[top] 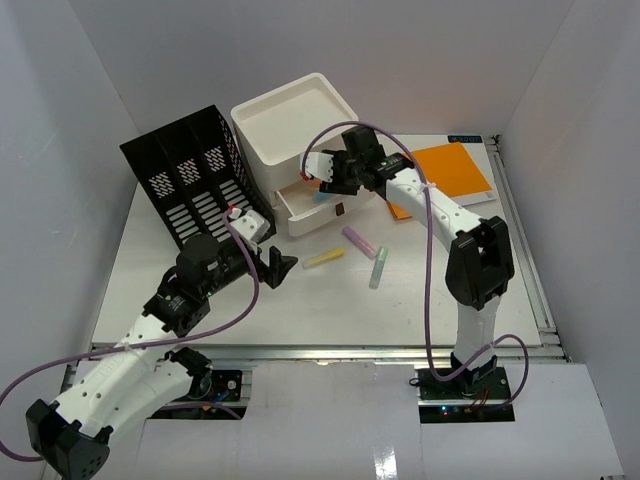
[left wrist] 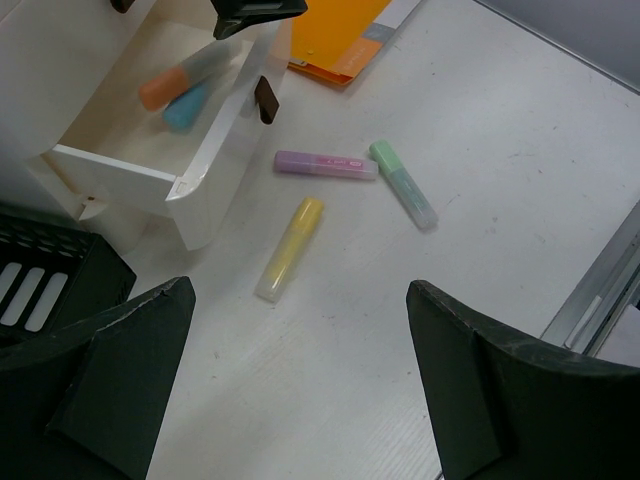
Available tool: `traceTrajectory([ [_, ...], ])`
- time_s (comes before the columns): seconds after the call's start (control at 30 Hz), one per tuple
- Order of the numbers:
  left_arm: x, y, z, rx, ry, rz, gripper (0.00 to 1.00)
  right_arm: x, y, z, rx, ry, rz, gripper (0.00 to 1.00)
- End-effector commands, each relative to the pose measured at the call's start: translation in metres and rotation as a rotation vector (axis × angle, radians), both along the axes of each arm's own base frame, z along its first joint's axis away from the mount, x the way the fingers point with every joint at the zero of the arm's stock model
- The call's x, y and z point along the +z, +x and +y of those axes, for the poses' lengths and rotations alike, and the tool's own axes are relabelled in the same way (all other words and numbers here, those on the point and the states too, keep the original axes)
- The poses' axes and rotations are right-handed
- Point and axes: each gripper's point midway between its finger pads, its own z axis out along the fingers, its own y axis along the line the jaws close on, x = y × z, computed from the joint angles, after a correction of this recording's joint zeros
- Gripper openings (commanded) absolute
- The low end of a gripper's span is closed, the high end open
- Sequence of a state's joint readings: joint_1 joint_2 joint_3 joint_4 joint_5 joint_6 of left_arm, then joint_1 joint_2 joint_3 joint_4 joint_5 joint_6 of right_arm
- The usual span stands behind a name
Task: Organize the desk
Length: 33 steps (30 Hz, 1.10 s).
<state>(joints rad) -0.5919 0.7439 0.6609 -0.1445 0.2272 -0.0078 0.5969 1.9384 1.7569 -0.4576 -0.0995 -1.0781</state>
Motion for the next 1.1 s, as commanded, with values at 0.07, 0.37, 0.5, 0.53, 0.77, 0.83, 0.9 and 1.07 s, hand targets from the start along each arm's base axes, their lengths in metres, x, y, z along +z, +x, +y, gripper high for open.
traceTrajectory([
  [0.07, -0.012, -0.009, -0.018, -0.113, -0.007, 0.053, 0.98, 0.056, -0.015, -0.006, -0.037, 0.109, -0.030, 0.66],
  [0.37, -0.036, -0.008, -0.037, -0.167, -0.011, 0.213, 0.98, 0.089, -0.100, -0.083, -0.072, 0.489, 0.335, 0.65],
  [0.5, -0.050, 0.000, -0.050, -0.131, 0.005, 0.313, 0.98, 0.059, -0.143, -0.131, -0.121, 0.622, 0.450, 0.65],
  [0.53, -0.052, -0.004, -0.059, -0.138, 0.023, 0.312, 0.98, 0.048, -0.156, -0.135, -0.121, 0.637, 0.476, 0.65],
  [0.77, -0.082, -0.002, -0.105, -0.085, 0.224, 0.312, 0.92, 0.007, -0.200, -0.181, -0.168, 0.823, 0.450, 0.78],
  [0.83, -0.089, 0.008, -0.110, -0.055, 0.287, 0.295, 0.90, 0.009, -0.199, -0.187, -0.186, 0.819, 0.416, 0.79],
  [0.9, -0.095, 0.018, -0.115, -0.038, 0.349, 0.280, 0.89, 0.009, -0.200, -0.189, -0.187, 0.823, 0.417, 0.79],
  [1.07, -0.120, 0.039, -0.118, 0.010, 0.500, 0.294, 0.85, 0.006, -0.194, -0.193, -0.228, 0.812, 0.410, 0.79],
])
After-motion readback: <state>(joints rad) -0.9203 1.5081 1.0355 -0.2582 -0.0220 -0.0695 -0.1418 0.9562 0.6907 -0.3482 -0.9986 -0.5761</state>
